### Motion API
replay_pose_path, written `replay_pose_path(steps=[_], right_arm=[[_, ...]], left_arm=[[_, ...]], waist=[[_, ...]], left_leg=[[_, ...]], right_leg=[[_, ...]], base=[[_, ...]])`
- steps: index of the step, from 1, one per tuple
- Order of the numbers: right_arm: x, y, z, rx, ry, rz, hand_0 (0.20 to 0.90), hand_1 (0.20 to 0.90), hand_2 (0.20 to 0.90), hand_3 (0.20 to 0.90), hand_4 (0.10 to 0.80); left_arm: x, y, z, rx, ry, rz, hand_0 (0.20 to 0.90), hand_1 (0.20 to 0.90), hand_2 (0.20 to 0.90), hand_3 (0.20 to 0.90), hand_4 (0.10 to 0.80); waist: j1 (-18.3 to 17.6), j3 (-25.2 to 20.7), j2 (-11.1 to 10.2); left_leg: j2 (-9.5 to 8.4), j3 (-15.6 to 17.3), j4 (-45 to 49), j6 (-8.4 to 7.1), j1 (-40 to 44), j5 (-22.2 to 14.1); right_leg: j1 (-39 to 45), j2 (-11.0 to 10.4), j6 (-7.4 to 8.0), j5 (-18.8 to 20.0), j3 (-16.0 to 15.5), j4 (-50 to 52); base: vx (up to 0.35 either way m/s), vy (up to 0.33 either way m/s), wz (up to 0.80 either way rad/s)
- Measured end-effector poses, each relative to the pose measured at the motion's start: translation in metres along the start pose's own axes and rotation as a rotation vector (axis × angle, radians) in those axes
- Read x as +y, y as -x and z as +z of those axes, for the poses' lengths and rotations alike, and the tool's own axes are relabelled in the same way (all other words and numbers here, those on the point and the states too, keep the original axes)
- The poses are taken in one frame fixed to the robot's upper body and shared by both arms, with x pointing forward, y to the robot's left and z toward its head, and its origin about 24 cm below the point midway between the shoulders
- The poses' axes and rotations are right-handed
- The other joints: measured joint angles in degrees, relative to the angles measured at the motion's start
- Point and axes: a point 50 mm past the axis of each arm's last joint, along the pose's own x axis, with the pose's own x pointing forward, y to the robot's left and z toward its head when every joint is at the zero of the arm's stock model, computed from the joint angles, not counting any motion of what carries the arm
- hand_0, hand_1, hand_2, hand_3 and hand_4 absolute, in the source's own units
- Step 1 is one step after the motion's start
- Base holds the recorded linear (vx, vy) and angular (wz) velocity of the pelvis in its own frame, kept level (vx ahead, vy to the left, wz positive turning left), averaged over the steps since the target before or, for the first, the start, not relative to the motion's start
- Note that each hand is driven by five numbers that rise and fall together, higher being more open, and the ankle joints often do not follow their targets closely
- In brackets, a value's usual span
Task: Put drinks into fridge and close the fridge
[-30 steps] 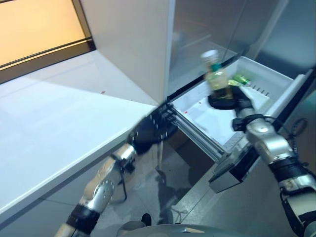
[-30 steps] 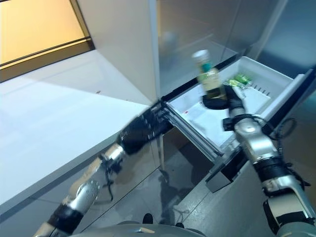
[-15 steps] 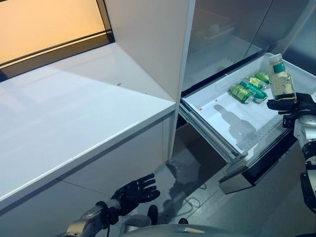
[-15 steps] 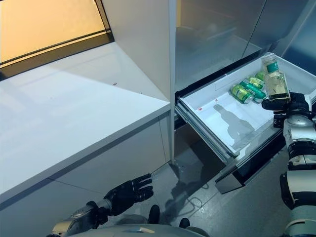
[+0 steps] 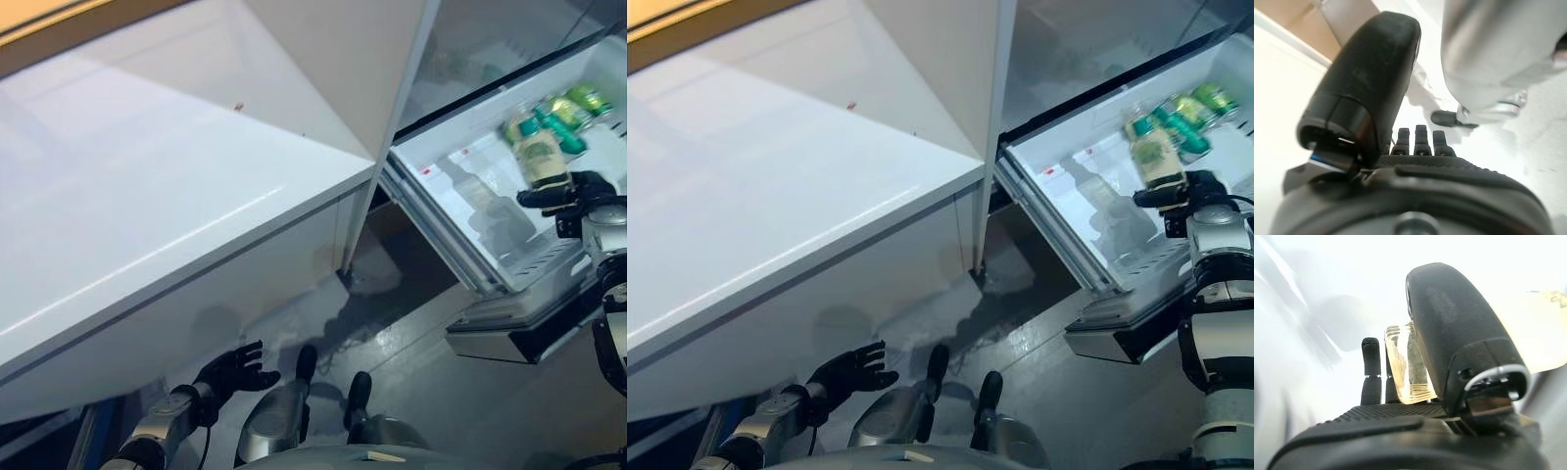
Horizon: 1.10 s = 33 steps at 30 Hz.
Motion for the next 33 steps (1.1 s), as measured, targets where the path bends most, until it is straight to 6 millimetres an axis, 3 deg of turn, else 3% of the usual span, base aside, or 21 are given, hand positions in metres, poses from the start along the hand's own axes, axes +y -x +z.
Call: replay_pose_path(steps=[2, 5, 14, 18, 21, 22, 23, 33], right_arm=[[0.006, 0.0, 0.0, 0.002, 0.006, 0.019, 0.3, 0.3, 0.3, 0.2, 0.1], [-0.003, 0.002, 0.024, -0.061, -0.017, -0.006, 0.3, 0.3, 0.3, 0.2, 0.1], [-0.006, 0.003, 0.024, -0.038, 0.018, 0.026, 0.3, 0.3, 0.3, 0.2, 0.1], [-0.008, 0.003, 0.023, -0.018, 0.118, 0.041, 0.3, 0.3, 0.3, 0.2, 0.1], [-0.011, 0.003, 0.02, 0.014, 0.328, 0.03, 0.3, 0.3, 0.3, 0.2, 0.1], [-0.01, 0.003, 0.019, 0.028, 0.405, 0.032, 0.352, 0.352, 0.352, 0.26, 0.16], [-0.011, 0.003, 0.02, 0.033, 0.451, 0.036, 0.9, 0.9, 0.9, 0.9, 0.8], [-0.011, 0.005, 0.028, 0.055, 0.483, 0.093, 0.9, 0.9, 0.9, 0.9, 0.8]], left_arm=[[0.001, 0.0, 0.0, -0.003, 0.0, 0.007, 0.9, 0.9, 0.9, 0.9, 0.8], [0.005, 0.0, 0.005, -0.014, 0.003, 0.022, 0.9, 0.9, 0.9, 0.9, 0.8], [0.007, -0.003, 0.02, -0.053, 0.001, 0.03, 0.9, 0.9, 0.9, 0.9, 0.8], [0.008, -0.003, 0.021, -0.054, 0.002, 0.033, 0.9, 0.9, 0.9, 0.9, 0.8], [0.008, -0.003, 0.021, -0.05, 0.003, 0.033, 0.9, 0.9, 0.9, 0.9, 0.8], [0.009, -0.003, 0.021, -0.045, 0.008, 0.034, 0.9, 0.9, 0.9, 0.9, 0.8], [0.009, -0.003, 0.021, -0.042, 0.009, 0.037, 0.9, 0.9, 0.9, 0.9, 0.8], [0.012, -0.002, 0.021, -0.024, -0.009, 0.051, 0.9, 0.9, 0.9, 0.9, 0.8]], waist=[[0.23, 1.4, 0.32], [-0.25, 3.34, -0.17], [-0.61, 4.68, -0.19], [-0.76, 4.7, -0.19], [-0.51, 4.71, -0.2], [-0.52, 4.74, -0.22], [-0.48, 4.95, -0.15], [-0.19, 5.36, -0.29]], left_leg=[[-0.14, -0.06, 0.0, 0.03, -0.13, 0.02], [-0.28, -0.03, -0.03, 0.03, -0.12, 0.02], [-0.19, -0.21, 0.02, 0.13, -0.14, 0.17], [-0.27, -0.44, 0.69, 0.12, -0.72, 0.19], [-0.23, -0.76, 0.89, 0.12, -0.81, 0.2], [-0.22, -0.81, 0.9, 0.12, -0.84, 0.2], [-0.24, -0.87, 0.96, 0.12, -0.83, 0.2], [-0.28, -1.33, 0.97, 0.11, -0.02, 0.36]], right_leg=[[-0.12, -0.15, 0.01, -0.01, 0.04, 0.05], [-0.09, -0.29, 0.04, -0.03, 0.11, 0.08], [-0.03, -0.17, 0.05, -0.03, -0.07, 0.14], [-0.26, -0.21, 0.06, -0.04, -0.34, 0.42], [-0.24, -0.19, 0.06, -0.04, -0.88, 0.65], [-0.24, -0.17, 0.06, -0.04, -1.03, 0.66], [-0.16, -0.19, 0.06, -0.04, -1.11, 0.69], [0.83, -0.2, 0.06, -0.04, -1.46, 0.7]], base=[[-0.037, -0.015, 0.05], [0.0, 0.0, 0.0], [0.0, 0.0, 0.0], [-0.005, -0.012, 0.04], [-0.005, -0.014, 0.06], [-0.006, -0.009, 0.06], [-0.001, -0.005, 0.04], [0.001, 0.001, 0.02]])
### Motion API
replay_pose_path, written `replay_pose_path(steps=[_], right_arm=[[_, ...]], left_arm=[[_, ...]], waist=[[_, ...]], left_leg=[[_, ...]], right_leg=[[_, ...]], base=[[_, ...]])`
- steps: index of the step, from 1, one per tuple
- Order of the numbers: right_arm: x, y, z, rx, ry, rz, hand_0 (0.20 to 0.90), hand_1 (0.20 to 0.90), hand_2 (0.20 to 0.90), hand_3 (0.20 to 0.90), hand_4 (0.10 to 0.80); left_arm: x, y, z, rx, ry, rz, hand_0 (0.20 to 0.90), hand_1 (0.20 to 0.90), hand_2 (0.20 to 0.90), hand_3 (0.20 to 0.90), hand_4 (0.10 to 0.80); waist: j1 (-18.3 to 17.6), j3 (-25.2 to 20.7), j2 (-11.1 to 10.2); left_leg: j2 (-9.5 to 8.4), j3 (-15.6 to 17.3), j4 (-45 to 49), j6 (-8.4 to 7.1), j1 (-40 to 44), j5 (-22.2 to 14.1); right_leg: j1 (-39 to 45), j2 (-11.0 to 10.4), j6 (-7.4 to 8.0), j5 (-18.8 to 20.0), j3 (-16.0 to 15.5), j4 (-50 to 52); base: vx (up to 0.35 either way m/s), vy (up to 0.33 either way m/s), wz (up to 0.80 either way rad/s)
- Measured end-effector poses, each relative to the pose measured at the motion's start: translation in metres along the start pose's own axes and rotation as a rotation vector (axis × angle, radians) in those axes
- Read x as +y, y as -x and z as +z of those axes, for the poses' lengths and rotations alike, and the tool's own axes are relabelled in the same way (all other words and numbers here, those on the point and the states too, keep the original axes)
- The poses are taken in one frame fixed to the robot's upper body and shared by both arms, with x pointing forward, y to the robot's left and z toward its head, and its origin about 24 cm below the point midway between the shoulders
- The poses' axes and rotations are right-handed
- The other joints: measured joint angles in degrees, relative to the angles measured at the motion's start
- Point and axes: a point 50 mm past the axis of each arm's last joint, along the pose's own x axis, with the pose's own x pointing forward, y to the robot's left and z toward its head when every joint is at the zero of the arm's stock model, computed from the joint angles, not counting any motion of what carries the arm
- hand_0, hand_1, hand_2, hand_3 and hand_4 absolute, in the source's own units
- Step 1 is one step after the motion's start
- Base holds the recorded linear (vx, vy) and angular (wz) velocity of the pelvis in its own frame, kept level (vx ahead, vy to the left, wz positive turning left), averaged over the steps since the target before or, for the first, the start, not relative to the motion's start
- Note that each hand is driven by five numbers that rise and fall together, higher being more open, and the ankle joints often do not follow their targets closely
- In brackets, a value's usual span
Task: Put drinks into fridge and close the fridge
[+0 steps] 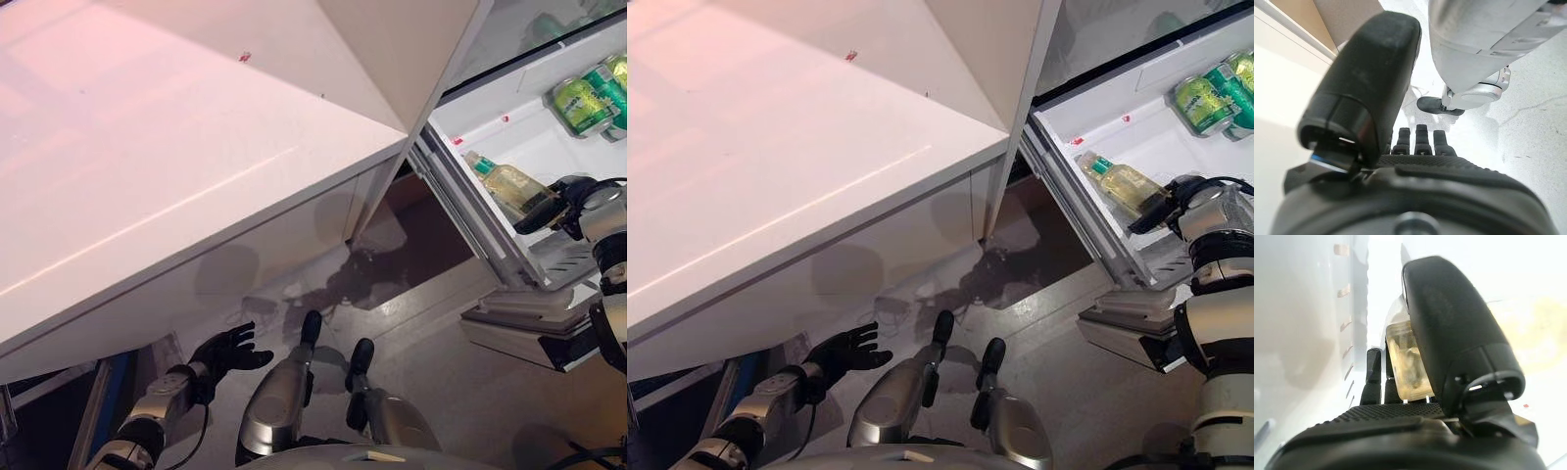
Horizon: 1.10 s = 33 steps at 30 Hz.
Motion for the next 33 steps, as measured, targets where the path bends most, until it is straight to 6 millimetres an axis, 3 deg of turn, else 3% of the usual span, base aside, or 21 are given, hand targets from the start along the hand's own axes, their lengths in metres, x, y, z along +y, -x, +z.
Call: replay_pose_path(steps=[6, 13, 17, 22, 27, 33], right_arm=[[0.003, 0.0, 0.002, -0.011, -0.063, 0.05, 0.9, 0.9, 0.9, 0.9, 0.8], [-0.007, 0.011, 0.015, -0.171, -0.252, 0.129, 0.9, 0.9, 0.9, 0.9, 0.8], [-0.019, 0.02, 0.025, -0.277, -0.328, 0.149, 0.9, 0.9, 0.9, 0.9, 0.8], [-0.028, 0.04, 0.036, -0.506, -0.476, 0.148, 0.9, 0.9, 0.9, 0.9, 0.8], [-0.04, 0.059, 0.042, -0.723, -0.608, 0.016, 0.9, 0.9, 0.9, 0.9, 0.8], [-0.064, 0.079, 0.01, -0.847, -0.857, -0.365, 0.9, 0.9, 0.9, 0.9, 0.8]], left_arm=[[0.002, 0.001, 0.001, 0.002, -0.014, 0.011, 0.9, 0.9, 0.9, 0.9, 0.8], [0.009, 0.003, -0.004, 0.036, -0.024, 0.052, 0.9, 0.9, 0.9, 0.9, 0.8], [0.014, 0.005, -0.006, 0.043, 0.004, 0.083, 0.9, 0.9, 0.9, 0.9, 0.8], [0.023, 0.01, -0.017, 0.081, 0.016, 0.131, 0.9, 0.9, 0.9, 0.9, 0.8], [0.021, 0.012, -0.032, 0.128, 0.048, 0.144, 0.9, 0.9, 0.9, 0.9, 0.8], [0.013, 0.016, -0.062, 0.218, 0.078, 0.147, 0.9, 0.9, 0.9, 0.9, 0.8]], waist=[[-0.49, 0.03, -0.05], [-1.02, -0.06, -0.34], [-1.51, -0.46, -1.37], [-3.14, -2.59, -4.63], [-5.07, -6.52, -5.75], [-7.32, -10.83, -5.38]], left_leg=[[0.04, 0.07, -0.09, 0.0, 1.31, 0.06], [0.13, 1.0, -1.15, 0.07, 4.33, 0.15], [0.16, 1.41, -1.45, 0.09, 5.17, 0.16], [0.21, 2.86, -2.49, 0.28, 7.38, -0.01], [0.14, 4.6, -2.8, 0.67, 8.34, -0.54], [0.04, 5.98, -2.81, 0.69, 10.32, -1.81]], right_leg=[[1.16, 0.02, 0.0, 0.02, 0.09, 0.03], [3.32, -0.04, 0.09, 0.1, 1.03, -0.01], [3.85, -0.05, 0.1, 0.11, 1.52, 0.0], [5.05, -0.11, 0.27, 0.0, 3.22, -0.15], [5.24, -0.29, 0.59, -0.04, 5.02, -0.1], [6.6, -0.45, 1.0, -0.34, 6.8, -0.08]], base=[[0.007, 0.033, -0.01], [0.011, 0.052, -0.06], [0.017, 0.075, -0.07], [0.039, 0.075, -0.14], [0.041, 0.05, -0.18], [0.06, 0.045, -0.15]])
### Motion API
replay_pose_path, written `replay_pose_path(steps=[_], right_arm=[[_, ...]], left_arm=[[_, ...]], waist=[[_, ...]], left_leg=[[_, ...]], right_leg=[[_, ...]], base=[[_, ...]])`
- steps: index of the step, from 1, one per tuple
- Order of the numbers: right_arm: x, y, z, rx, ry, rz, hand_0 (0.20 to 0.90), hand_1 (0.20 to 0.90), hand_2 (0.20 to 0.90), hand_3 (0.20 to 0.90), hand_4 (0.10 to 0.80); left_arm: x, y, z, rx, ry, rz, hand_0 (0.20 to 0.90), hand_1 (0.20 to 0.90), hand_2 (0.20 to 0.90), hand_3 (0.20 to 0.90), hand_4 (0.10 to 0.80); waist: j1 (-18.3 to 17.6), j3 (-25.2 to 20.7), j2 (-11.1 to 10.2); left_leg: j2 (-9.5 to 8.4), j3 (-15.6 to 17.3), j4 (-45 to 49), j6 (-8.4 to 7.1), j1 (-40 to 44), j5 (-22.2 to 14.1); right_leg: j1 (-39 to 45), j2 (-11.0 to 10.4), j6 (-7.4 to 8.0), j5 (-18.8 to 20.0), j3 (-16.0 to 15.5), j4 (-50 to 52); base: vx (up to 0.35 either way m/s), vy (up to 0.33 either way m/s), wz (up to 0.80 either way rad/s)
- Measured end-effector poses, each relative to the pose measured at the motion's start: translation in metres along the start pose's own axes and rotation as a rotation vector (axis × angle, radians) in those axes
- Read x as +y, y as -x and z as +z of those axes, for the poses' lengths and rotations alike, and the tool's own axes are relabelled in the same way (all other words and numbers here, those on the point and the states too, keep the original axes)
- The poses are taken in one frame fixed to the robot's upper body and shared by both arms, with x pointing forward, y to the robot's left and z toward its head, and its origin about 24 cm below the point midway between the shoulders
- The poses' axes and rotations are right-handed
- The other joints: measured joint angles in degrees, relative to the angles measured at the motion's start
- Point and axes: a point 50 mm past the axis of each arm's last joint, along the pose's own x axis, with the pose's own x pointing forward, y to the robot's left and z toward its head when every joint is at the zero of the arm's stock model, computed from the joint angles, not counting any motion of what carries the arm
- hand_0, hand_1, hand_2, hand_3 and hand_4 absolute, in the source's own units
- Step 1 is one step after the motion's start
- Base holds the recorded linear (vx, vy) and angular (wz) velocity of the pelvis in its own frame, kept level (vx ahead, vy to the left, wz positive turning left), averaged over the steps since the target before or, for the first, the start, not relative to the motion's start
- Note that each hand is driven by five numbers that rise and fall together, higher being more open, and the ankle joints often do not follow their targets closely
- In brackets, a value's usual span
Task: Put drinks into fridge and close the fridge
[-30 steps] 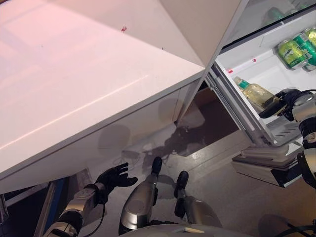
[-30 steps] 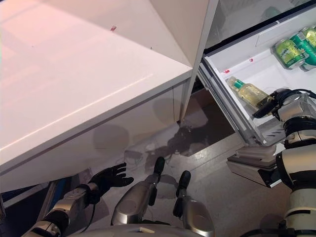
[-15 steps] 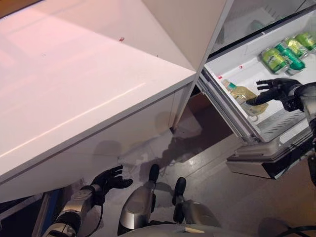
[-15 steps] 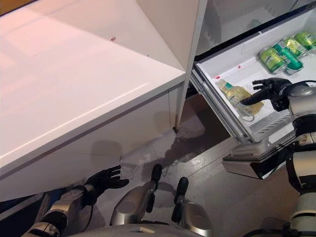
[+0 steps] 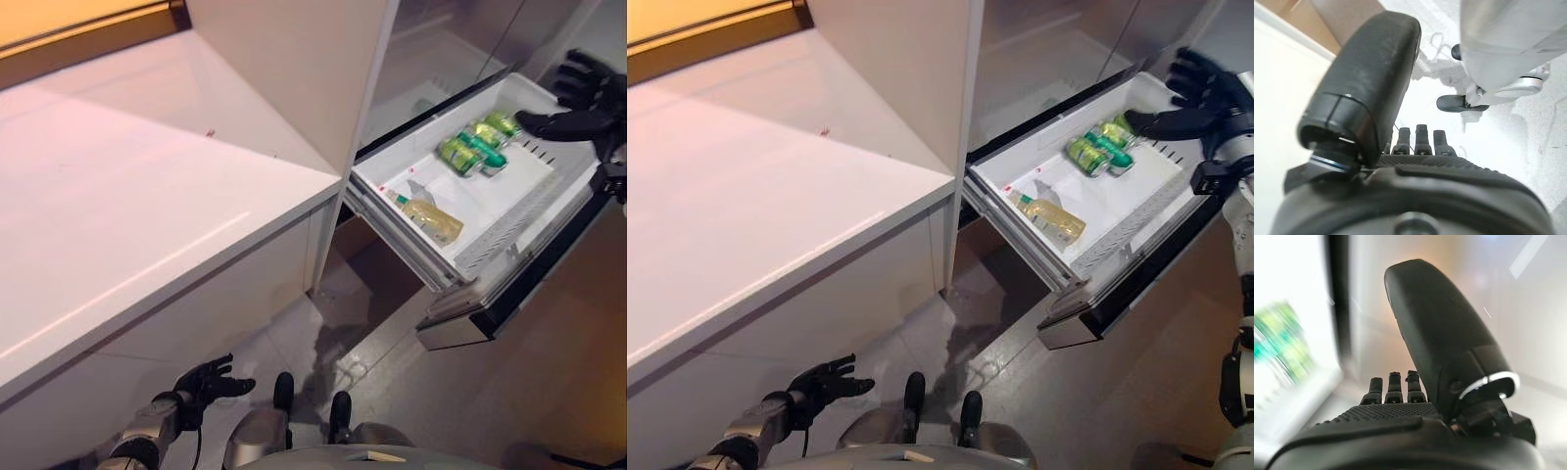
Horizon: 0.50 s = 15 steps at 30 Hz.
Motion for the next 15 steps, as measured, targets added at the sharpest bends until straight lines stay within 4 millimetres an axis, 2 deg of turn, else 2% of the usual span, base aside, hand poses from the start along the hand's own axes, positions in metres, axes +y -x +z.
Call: replay_pose_path(steps=[3, 7, 11, 15], right_arm=[[-0.017, 0.014, -0.004, -0.083, -0.061, -0.242, 0.9, 0.9, 0.9, 0.9, 0.8], [-0.028, 0.029, -0.022, -0.067, -0.07, -0.403, 0.9, 0.9, 0.9, 0.9, 0.8], [-0.028, 0.046, -0.052, 0.023, -0.094, -0.45, 0.9, 0.9, 0.9, 0.9, 0.8], [-0.035, 0.052, -0.068, 0.081, -0.143, -0.517, 0.9, 0.9, 0.9, 0.9, 0.8]], left_arm=[[-0.011, 0.001, -0.026, 0.067, 0.021, -0.02, 0.9, 0.9, 0.9, 0.9, 0.8], [-0.018, 0.002, -0.043, 0.115, 0.042, -0.033, 0.9, 0.9, 0.9, 0.9, 0.8], [-0.021, 0.002, -0.043, 0.12, 0.023, -0.044, 0.9, 0.9, 0.9, 0.9, 0.8], [-0.028, -0.005, -0.024, 0.083, -0.032, -0.071, 0.9, 0.9, 0.9, 0.9, 0.8]], waist=[[-1.75, -2.55, 1.22], [-3.41, -3.67, 2.7], [-3.96, -4.14, 3.62], [-3.83, -2.6, 4.55]], left_leg=[[-0.08, 1.14, 0.0, 0.52, 0.67, -0.39], [0.01, 1.73, 0.01, 0.64, 1.51, -0.78], [0.08, 2.31, 2.64, 0.78, 0.38, -1.99], [-0.23, 1.48, 10.58, 1.32, -4.84, -4.69]], right_leg=[[0.14, -0.12, 0.13, -0.06, 1.5, 0.1], [0.5, -0.08, 0.25, -0.14, 2.2, 0.27], [-0.42, -0.19, 0.42, -0.87, 2.64, 2.2], [-4.84, -1.0, 0.56, -3.66, 1.41, 9.38]], base=[[0.067, 0.013, -0.24], [0.087, -0.019, -0.1], [-0.018, -0.042, -0.09], [-0.161, -0.013, 0.15]])
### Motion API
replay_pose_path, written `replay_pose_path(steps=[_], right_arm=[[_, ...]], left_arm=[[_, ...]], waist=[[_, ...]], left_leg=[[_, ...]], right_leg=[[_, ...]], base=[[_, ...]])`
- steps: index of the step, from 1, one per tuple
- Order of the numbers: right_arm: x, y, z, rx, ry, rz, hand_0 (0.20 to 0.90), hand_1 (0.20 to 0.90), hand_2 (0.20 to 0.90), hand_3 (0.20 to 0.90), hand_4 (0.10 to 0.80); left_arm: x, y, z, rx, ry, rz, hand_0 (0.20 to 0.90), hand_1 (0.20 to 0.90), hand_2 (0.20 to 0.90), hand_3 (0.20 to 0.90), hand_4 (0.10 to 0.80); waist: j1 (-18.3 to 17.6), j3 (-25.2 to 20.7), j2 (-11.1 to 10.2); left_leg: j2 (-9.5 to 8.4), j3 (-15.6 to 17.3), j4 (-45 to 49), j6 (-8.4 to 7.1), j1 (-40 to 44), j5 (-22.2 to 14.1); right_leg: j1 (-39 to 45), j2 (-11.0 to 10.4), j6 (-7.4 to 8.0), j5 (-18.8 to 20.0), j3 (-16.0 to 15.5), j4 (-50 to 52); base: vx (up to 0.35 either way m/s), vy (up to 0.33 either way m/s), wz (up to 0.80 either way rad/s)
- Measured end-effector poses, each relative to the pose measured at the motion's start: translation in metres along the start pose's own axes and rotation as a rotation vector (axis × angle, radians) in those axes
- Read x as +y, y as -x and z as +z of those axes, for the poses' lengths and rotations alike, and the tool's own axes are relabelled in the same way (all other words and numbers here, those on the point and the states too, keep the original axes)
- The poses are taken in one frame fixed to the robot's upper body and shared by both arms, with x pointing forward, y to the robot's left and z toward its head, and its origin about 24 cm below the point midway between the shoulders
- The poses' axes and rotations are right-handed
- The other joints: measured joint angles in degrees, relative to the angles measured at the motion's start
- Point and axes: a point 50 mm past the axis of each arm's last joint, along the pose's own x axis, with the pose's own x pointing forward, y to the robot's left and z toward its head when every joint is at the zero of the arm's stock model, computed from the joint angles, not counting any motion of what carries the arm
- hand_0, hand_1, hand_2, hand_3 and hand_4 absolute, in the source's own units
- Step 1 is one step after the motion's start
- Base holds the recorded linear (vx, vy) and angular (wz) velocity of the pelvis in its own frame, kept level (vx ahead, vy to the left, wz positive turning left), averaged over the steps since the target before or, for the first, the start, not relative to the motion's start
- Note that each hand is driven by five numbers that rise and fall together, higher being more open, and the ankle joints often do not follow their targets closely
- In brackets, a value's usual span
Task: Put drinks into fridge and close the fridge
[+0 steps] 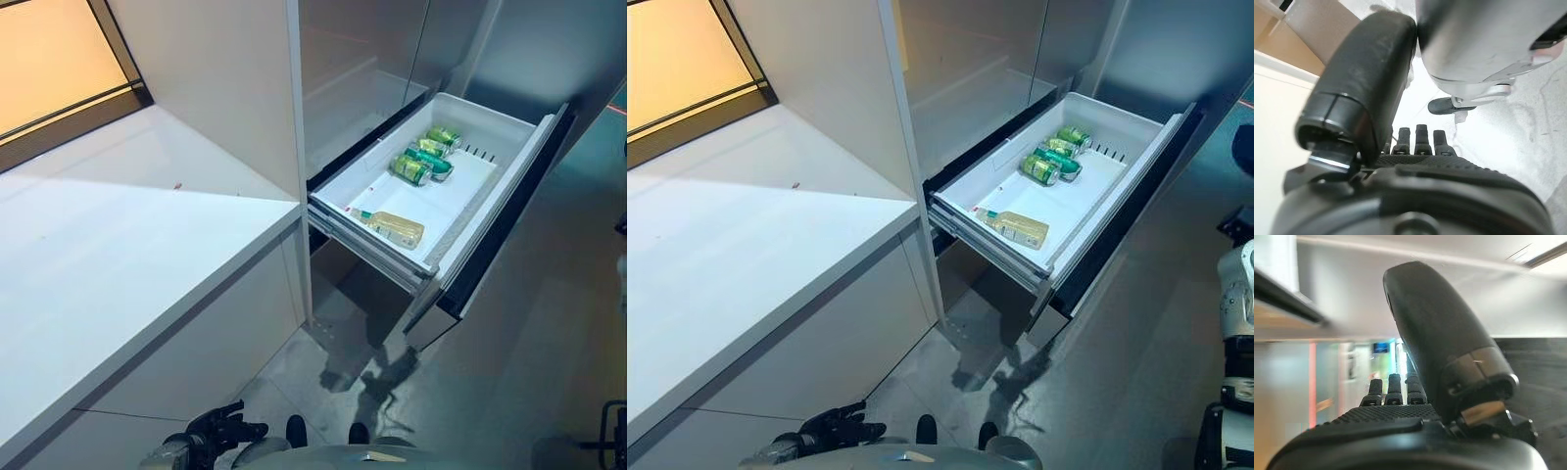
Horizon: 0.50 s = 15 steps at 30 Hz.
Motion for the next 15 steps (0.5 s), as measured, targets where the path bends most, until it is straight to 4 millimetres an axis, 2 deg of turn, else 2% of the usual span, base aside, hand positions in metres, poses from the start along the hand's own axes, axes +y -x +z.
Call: replay_pose_path(steps=[2, 3, 6, 11, 15], right_arm=[[-0.002, -0.002, -0.005, 0.017, -0.084, -0.057, 0.9, 0.9, 0.9, 0.9, 0.8], [0.0, -0.004, -0.004, 0.02, -0.11, -0.066, 0.9, 0.9, 0.9, 0.9, 0.8], [0.017, -0.008, 0.0, 0.041, -0.283, -0.098, 0.9, 0.9, 0.9, 0.9, 0.8], [0.043, 0.011, -0.028, 0.185, -0.499, -0.09, 0.9, 0.9, 0.9, 0.9, 0.8], [0.058, 0.011, -0.02, 0.153, -0.557, -0.049, 0.9, 0.9, 0.9, 0.9, 0.8]], left_arm=[[-0.005, -0.004, 0.024, -0.068, -0.047, -0.008, 0.9, 0.9, 0.9, 0.9, 0.8], [-0.006, -0.004, 0.028, -0.078, -0.054, -0.007, 0.9, 0.9, 0.9, 0.9, 0.8], [-0.013, -0.006, 0.059, -0.189, -0.051, -0.032, 0.9, 0.9, 0.9, 0.9, 0.8], [-0.024, -0.006, 0.079, -0.278, -0.003, -0.072, 0.9, 0.9, 0.9, 0.9, 0.8], [-0.028, -0.006, 0.082, -0.309, 0.038, -0.082, 0.9, 0.9, 0.9, 0.9, 0.8]], waist=[[1.01, 3.52, 0.14], [1.17, 4.22, 0.13], [2.16, 8.59, 0.89], [4.43, 11.76, 2.22], [4.38, 13.01, 2.99]], left_leg=[[-1.01, -0.44, 8.39, 0.33, -5.57, -2.62], [-1.43, -0.4, 10.57, 0.47, -7.19, -3.28], [-2.76, -0.49, 21.66, 1.08, -15.96, -7.29], [-3.97, -0.54, 28.53, 1.86, -22.01, -8.62], [-4.36, -0.54, 30.68, 2.29, -23.81, -8.72]], right_leg=[[-6.82, -1.18, 0.09, -4.57, -0.48, 11.5], [-8.44, -1.53, 0.13, -5.54, -0.61, 14.09], [-17.79, -4.0, -0.19, -10.69, -0.53, 27.13], [-23.67, -6.0, 0.13, -12.6, -0.42, 35.02], [-24.95, -6.58, 0.26, -12.66, -0.5, 36.96]], base=[[-0.238, 0.028, 0.22], [-0.181, 0.033, 0.12], [-0.125, 0.036, 0.18], [-0.065, 0.039, 0.13], [0.004, 0.062, 0.07]])
